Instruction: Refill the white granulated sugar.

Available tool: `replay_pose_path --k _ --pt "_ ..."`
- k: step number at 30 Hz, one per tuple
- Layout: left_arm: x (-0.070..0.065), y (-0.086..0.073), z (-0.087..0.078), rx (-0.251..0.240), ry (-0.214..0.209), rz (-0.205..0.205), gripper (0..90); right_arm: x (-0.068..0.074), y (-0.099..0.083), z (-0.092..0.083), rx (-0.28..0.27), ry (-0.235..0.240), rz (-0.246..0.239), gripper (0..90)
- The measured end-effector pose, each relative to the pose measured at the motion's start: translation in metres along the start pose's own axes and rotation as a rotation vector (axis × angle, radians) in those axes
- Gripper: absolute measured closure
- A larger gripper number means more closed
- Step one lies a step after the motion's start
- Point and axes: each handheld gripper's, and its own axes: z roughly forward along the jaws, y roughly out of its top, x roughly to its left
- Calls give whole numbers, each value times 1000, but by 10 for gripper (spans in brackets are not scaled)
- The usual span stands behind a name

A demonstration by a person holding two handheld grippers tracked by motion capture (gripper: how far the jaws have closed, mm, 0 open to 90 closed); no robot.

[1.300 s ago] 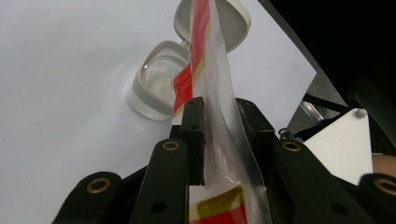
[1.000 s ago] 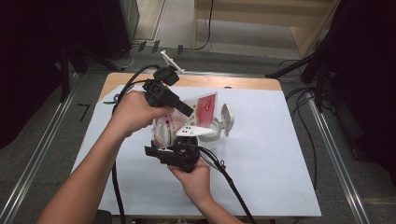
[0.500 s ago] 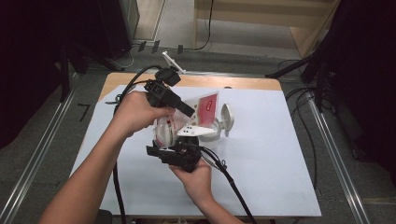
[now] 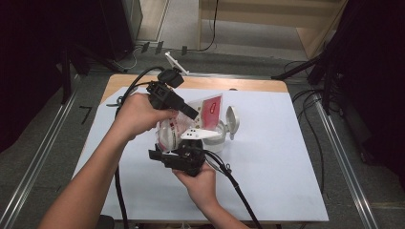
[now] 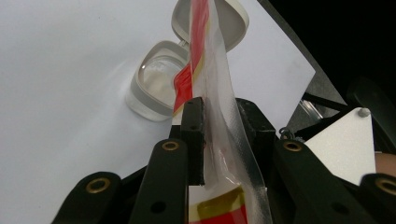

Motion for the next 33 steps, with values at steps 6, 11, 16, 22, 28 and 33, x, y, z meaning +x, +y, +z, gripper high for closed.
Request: replay_pose_path --k 6,11,16,22,28,33 --pt "0 0 -1 4 -1 1 753 0 0 1 -4 0 1 618" --pt "0 0 -1 4 0 1 753 0 0 1 -6 0 1 618" --pt "0 0 -1 3 -1 0 753 0 0 1 -8 -1 1 618" --pt "0 0 -1 4 0 2 752 1 0 2 -9 0 5 618" --pt "-1 0 -1 2 -1 -1 752 1 0 1 -10 4 5 614" --pt "-1 0 -1 -6 -4 -6 753 2 0 1 -9 -4 0 611"
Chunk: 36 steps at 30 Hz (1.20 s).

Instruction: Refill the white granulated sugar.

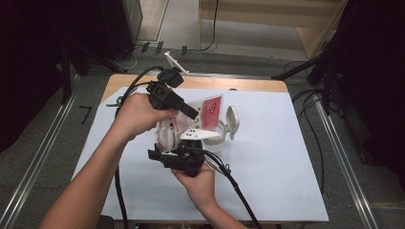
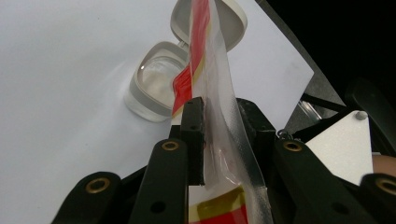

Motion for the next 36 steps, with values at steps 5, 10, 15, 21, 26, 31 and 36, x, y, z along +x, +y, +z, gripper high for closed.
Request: replay_pose_path --k 5,10,15,21,26,31,36 --pt "2 0 0 0 -3 4 752 0 0 1 2 -1 0 609" --pt "2 0 0 -2 1 4 753 0 0 1 2 3 -12 582" --pt "1 -1 0 4 5 8 752 0 -1 1 6 -4 -17 621" --pt "0 -1 0 -4 7 2 746 0 0 1 0 -4 -2 629" --pt "0 0 -1 -5 4 18 722 0 0 0 -4 10 10 629" --pt "-2 1 -3 -15 27 25 727 0 1 0 -12 9 20 629" --pt "-3 2 -3 -16 41 39 731 -1 2 0 -29 9 25 629"
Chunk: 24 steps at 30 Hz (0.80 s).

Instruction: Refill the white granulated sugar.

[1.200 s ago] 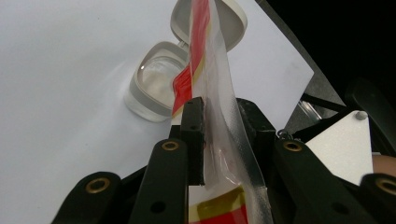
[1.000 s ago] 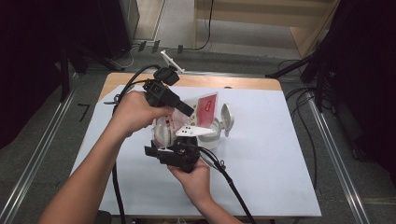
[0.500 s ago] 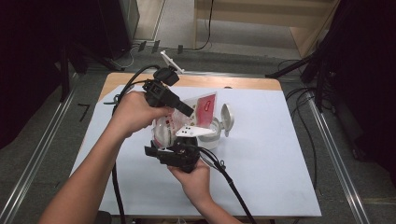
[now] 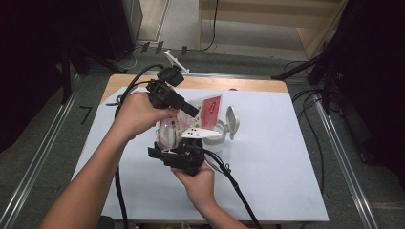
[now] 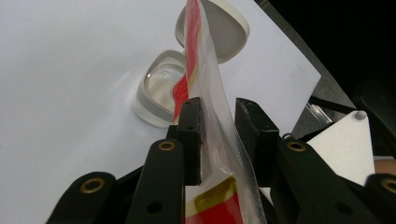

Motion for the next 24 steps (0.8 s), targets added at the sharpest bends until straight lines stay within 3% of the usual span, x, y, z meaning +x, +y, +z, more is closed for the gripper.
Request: replay_pose_path --k 19,24 --pt "-2 1 2 1 8 13 735 1 0 0 -2 -3 3 626" --pt "-4 1 2 -6 3 6 718 0 1 -1 -14 13 28 622"
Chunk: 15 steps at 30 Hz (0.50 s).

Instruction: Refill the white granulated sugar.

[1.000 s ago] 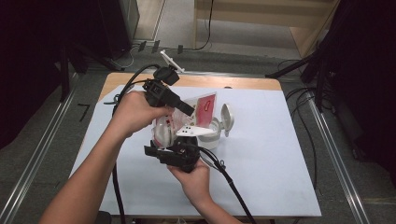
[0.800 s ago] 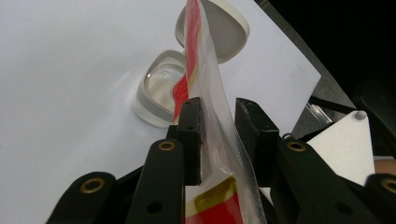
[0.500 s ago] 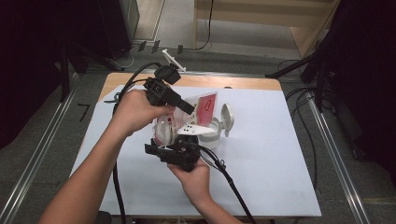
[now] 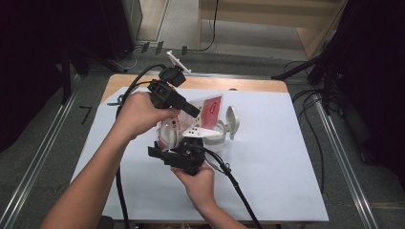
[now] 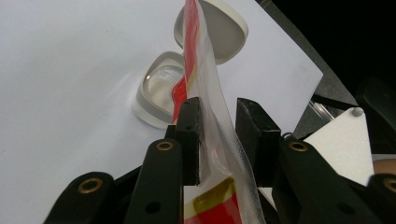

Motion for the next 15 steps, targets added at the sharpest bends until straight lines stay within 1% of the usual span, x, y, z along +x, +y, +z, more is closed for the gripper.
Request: replay_pose_path --k 4,6,8,11,13,15 --pt "-1 0 0 -4 1 5 719 0 0 0 -3 -3 4 621" --pt "-1 1 0 -1 1 15 717 0 1 -1 -7 -2 11 620" --pt "-1 1 0 -1 0 14 717 0 1 -1 -11 -1 20 617" --pt "-1 1 0 -4 -4 13 713 0 1 -1 -9 -9 11 617" --pt "-1 1 0 0 -2 11 723 0 1 0 -6 -20 -5 616" --pt "-1 1 0 5 0 9 734 0 0 0 -3 -25 -10 615"
